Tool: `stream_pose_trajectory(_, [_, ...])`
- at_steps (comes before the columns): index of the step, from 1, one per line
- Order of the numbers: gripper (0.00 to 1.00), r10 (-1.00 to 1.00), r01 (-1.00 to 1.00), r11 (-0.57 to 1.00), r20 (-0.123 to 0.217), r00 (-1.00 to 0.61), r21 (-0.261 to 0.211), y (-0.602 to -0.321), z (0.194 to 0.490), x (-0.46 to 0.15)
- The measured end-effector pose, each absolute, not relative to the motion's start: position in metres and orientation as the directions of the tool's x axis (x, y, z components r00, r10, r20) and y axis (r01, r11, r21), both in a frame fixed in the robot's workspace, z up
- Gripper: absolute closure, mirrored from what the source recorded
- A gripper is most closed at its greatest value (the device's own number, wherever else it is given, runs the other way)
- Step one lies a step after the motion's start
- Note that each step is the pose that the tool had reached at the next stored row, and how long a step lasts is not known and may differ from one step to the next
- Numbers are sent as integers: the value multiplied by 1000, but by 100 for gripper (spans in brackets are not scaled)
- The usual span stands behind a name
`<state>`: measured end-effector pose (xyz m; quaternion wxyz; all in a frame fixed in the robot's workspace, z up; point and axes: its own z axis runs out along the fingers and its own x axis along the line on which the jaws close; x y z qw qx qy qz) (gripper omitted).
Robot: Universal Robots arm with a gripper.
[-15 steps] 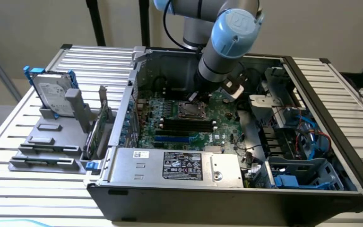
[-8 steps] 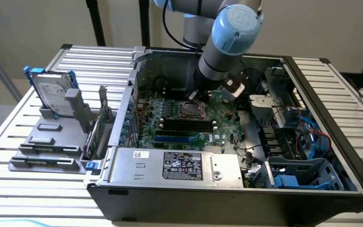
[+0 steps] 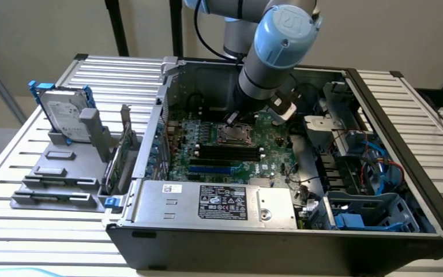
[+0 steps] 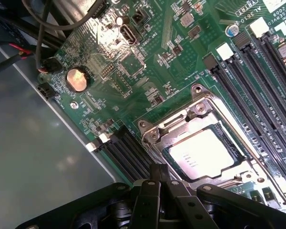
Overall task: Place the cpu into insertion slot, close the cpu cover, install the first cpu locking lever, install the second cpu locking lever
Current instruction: 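Install the first cpu locking lever, then install the second cpu locking lever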
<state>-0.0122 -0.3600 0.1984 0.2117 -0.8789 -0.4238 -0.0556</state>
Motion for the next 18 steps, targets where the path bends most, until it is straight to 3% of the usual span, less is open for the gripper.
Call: stream_pose_trajectory(18, [89,725,770,-547,275,632,-328,-369,209,-12])
